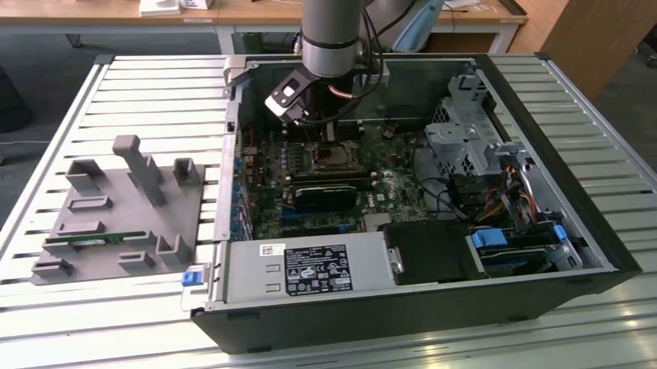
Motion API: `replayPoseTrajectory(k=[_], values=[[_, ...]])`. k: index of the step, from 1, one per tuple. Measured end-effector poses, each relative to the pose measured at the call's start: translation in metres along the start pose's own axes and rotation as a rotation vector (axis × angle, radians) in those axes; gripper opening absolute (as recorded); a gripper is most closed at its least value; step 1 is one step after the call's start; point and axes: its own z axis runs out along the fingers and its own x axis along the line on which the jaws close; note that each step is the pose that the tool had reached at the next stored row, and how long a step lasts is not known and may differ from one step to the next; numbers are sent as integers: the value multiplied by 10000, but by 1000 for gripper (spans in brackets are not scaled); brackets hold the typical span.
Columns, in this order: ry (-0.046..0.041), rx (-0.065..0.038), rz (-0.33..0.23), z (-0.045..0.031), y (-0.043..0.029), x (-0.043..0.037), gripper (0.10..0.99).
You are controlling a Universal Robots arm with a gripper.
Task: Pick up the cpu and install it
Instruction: 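Close the cpu cover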
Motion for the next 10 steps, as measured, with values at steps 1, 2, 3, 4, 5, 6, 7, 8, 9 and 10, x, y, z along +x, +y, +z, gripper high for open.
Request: replayPoseTrajectory(k=[1,2,3,4,5,6,7,8,9,10], values=[[1,-1,0,1,5,0,106],[6,-1,0,3,12,1,106],[15,-2,0,5,18,1,106],[24,-4,0,5,25,0,106],[34,-5,0,6,28,0,106],[37,-6,0,5,29,1,106],[45,-13,1,-2,30,2,106],[46,-12,1,-18,31,2,106],[42,-8,0,-41,30,0,106],[38,-5,0,-67,30,-1,106]])
